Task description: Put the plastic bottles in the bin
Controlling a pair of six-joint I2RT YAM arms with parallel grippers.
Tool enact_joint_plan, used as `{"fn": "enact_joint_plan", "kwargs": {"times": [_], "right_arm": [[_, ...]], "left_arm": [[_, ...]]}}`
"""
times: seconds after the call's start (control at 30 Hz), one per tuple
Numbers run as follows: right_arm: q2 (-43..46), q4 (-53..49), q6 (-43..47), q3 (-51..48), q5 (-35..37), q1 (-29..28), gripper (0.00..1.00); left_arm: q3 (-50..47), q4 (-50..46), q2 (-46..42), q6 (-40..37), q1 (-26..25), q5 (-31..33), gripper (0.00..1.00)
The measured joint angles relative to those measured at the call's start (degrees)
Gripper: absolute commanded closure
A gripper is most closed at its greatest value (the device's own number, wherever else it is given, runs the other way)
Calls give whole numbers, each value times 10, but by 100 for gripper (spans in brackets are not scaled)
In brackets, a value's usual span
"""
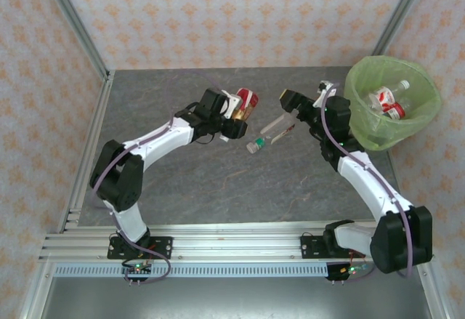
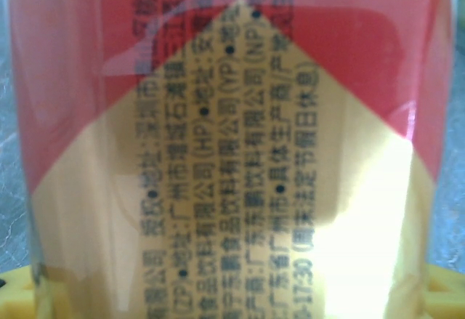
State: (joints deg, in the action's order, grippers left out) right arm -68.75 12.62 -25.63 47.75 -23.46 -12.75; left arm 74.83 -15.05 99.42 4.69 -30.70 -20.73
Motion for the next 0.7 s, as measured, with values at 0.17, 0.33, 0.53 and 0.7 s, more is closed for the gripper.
{"fn": "enact_joint_plan", "kwargs": {"times": [0.17,0.33,0.53,0.7], "right_arm": [[-33,53,-67,-7,-43,-35,1],[-46,99,-106,-10,-52,-75,1],[-79,96,-115,0,-52,-94,1],[-103,95,-124,13,-63,-100,1]], "left_arm": [[-23,13,-35,-3,-18,-3,42],[-53,28,-59,-13,-23,-12,42],[-79,61,-79,-17,-23,-14,42],[-79,71,-82,-24,-31,-14,42]]}}
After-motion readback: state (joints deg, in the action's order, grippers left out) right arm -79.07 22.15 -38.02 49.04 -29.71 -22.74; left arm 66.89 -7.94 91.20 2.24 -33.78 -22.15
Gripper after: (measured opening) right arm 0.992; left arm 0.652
